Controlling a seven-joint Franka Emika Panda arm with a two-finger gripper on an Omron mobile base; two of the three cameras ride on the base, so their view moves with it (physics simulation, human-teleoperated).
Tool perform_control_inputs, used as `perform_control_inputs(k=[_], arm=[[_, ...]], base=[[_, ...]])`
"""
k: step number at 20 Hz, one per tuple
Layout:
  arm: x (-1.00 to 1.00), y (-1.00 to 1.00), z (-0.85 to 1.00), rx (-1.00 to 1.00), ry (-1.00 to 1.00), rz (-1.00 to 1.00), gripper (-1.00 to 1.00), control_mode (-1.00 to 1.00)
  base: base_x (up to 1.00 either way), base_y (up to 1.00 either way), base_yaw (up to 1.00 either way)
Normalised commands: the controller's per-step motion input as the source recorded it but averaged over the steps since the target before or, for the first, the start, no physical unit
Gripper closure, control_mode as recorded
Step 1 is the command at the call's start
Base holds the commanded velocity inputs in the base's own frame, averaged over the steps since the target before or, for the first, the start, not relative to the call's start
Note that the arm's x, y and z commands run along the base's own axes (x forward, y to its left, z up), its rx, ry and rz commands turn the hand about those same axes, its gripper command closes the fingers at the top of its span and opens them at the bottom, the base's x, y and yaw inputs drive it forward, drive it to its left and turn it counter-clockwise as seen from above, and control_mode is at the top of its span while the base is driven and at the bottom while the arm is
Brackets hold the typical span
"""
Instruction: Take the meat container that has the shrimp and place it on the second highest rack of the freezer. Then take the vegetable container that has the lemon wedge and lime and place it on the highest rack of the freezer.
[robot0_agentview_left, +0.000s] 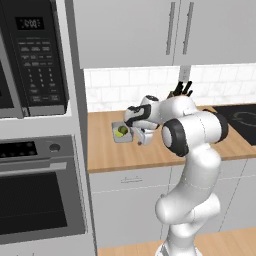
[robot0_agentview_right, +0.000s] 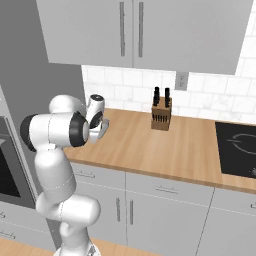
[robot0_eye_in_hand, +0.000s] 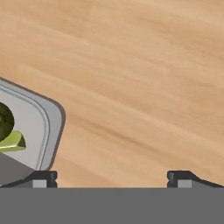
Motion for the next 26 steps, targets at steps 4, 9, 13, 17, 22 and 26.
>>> perform_control_inputs(k=[4, 9, 13, 17, 22, 26], arm=[[0.40, 0.00, -0.30, 0.00, 0.00, 0.00, -1.00, -1.00], [0.42, 0.00, -0.25, 0.00, 0.00, 0.00, -1.00, -1.00], [0.38, 0.00, -0.25, 0.00, 0.00, 0.00, -1.00, -1.00], [0.37, 0.07, -0.25, 0.00, 0.00, 0.00, -1.00, -1.00], [0.39, 0.16, -0.26, -0.01, 0.00, 0.00, 1.00, -1.00], [0.12, 0.23, -0.43, -0.01, 0.00, 0.00, 1.00, -1.00]], base=[[0.00, 0.00, 0.00], [0.00, 0.00, 0.00], [0.00, 0.00, 0.00], [0.00, 0.00, 0.00], [0.00, 0.00, 0.00], [0.00, 0.00, 0.00]])
